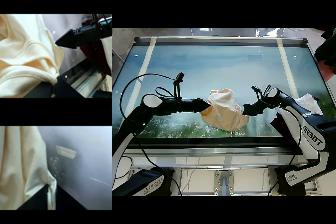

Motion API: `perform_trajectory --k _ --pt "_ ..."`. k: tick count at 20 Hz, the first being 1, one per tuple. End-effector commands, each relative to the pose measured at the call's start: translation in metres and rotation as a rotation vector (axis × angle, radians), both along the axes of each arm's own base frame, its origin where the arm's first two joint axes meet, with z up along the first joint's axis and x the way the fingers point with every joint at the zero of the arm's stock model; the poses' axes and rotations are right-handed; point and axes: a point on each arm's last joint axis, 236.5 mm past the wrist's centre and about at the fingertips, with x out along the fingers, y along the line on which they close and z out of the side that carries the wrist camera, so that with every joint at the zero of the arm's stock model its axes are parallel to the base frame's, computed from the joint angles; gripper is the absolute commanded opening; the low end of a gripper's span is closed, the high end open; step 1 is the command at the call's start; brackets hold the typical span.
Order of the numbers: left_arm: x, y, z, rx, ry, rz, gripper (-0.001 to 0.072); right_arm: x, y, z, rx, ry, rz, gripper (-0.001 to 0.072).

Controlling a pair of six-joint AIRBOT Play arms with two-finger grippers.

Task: Fold the shirts.

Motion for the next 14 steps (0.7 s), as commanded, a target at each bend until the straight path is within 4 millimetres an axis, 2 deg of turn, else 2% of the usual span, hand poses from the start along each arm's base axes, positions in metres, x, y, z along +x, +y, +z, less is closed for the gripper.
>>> perform_trajectory --k 1,3,5,6,7,8,10,13,14 --pt "0.001 0.001 0.001 0.0 -0.003 0.002 0.0013 -0.003 0.021 0.01 0.057 -0.018 0.037 0.0008" --pt "0.012 0.012 0.01 -0.005 -0.03 0.044 0.0013 0.001 0.024 0.037 0.078 -0.05 0.078 0.0008" --pt "0.033 0.039 0.041 -0.019 -0.107 0.121 0.0013 0.012 0.022 0.086 0.082 -0.14 0.132 0.0008" --pt "0.042 0.056 0.067 -0.028 -0.167 0.165 0.0013 0.017 0.02 0.12 0.081 -0.206 0.163 0.0007" --pt "0.046 0.071 0.094 -0.034 -0.228 0.199 0.0013 0.021 0.02 0.155 0.083 -0.28 0.189 0.0007" --pt "0.045 0.084 0.123 -0.039 -0.297 0.224 0.0013 0.025 0.021 0.199 0.091 -0.378 0.206 0.0007" --pt "0.026 0.093 0.178 -0.056 -0.42 0.234 0.0013 0.021 0.023 0.288 0.112 -0.583 0.215 0.0007" --pt "-0.018 0.084 0.253 -0.137 -0.6 0.22 0.0013 -0.014 0.031 0.424 0.164 -0.908 0.215 0.0007" --pt "-0.032 0.082 0.272 -0.165 -0.645 0.214 0.0013 -0.029 0.032 0.461 0.188 -0.997 0.209 0.0006"
